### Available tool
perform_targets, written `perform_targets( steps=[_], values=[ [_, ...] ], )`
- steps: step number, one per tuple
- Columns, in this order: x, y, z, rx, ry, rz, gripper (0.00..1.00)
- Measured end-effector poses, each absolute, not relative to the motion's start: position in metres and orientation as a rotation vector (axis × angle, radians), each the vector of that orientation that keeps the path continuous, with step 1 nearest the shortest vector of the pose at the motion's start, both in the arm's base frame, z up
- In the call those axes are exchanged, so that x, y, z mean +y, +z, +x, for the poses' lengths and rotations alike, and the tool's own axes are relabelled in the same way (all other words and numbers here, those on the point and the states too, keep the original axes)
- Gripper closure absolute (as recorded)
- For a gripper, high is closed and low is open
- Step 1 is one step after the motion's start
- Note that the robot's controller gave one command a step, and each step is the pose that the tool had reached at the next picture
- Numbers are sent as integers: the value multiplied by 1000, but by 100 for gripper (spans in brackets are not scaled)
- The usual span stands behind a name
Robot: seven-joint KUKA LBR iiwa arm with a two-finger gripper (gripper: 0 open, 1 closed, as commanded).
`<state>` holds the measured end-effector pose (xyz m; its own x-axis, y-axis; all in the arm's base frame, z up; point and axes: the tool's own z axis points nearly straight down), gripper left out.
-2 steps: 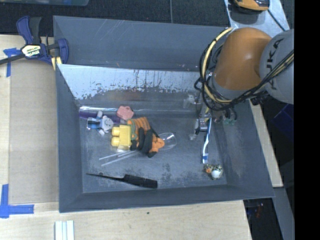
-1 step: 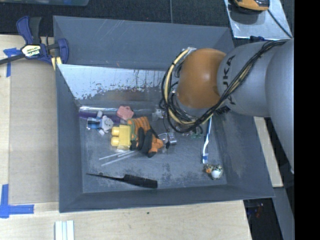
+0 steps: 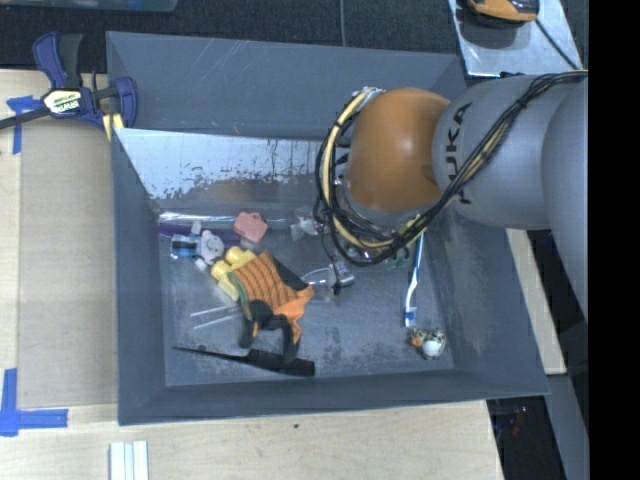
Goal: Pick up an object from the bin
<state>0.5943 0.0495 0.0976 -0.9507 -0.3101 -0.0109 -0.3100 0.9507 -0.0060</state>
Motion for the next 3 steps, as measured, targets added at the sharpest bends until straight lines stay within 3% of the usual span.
perform_targets(
  steps=[1,2,3],
  values=[
    [89,100,572,3122,5,-317,0],
    [109,81,571,2989,-5,-944,0],
    [48,72,571,3094,0,-493,100]
  ],
)
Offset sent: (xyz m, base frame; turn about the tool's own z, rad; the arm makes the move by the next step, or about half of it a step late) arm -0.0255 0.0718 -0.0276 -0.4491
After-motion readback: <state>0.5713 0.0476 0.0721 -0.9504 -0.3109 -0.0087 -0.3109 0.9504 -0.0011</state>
